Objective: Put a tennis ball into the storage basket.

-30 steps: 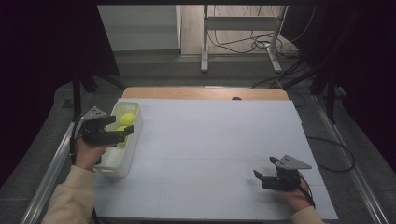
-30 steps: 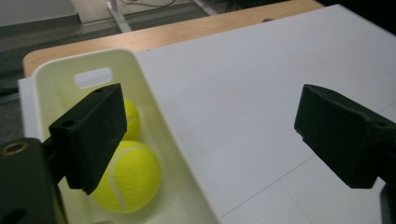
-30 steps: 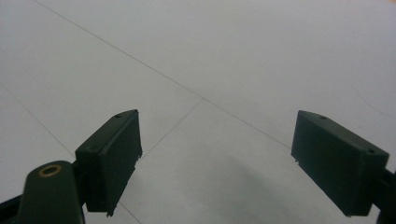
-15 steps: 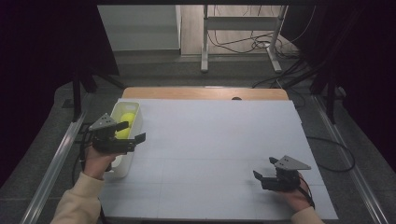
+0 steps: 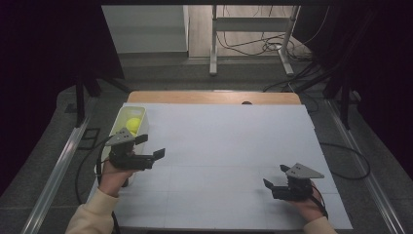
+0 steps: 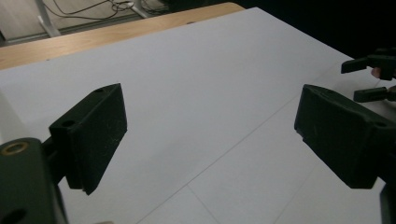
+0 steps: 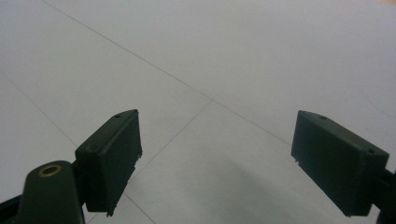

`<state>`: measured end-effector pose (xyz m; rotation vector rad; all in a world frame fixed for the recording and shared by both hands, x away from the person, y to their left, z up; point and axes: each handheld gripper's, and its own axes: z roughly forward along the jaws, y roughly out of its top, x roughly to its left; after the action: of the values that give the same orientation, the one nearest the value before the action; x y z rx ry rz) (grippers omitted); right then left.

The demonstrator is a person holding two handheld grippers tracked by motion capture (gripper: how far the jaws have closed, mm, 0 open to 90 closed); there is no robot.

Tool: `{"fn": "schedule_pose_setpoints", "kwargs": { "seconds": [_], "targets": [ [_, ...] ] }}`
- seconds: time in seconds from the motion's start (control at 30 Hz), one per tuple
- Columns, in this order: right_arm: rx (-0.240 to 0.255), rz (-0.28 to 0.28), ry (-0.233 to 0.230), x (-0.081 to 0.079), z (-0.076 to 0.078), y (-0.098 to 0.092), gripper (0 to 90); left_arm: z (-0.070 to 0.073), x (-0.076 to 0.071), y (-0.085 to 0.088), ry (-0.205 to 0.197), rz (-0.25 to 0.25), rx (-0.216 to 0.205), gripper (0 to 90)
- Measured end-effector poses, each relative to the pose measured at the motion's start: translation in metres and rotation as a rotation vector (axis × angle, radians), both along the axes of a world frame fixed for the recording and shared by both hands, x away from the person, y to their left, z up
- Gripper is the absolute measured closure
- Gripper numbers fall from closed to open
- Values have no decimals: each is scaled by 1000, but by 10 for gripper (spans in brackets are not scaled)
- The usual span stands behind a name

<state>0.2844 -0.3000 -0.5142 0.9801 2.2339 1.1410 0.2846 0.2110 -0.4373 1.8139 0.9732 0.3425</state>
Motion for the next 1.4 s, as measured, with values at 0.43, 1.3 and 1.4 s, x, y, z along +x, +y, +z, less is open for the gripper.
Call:
{"fn": "schedule_pose_setpoints", "kwargs": {
  "seconds": [0.43,1.3,1.4],
  "targets": [
    [6,-2,-9,-3,2,-1,164,-12,-16,-28,0,-78,12,104],
    [34,62,0,-13,3,3,162,-71,-34,-38,76,-99,68,106],
    [37,61,-3,-13,3,3,162,-72,-34,-38,77,-97,68,107]
  ]
}}
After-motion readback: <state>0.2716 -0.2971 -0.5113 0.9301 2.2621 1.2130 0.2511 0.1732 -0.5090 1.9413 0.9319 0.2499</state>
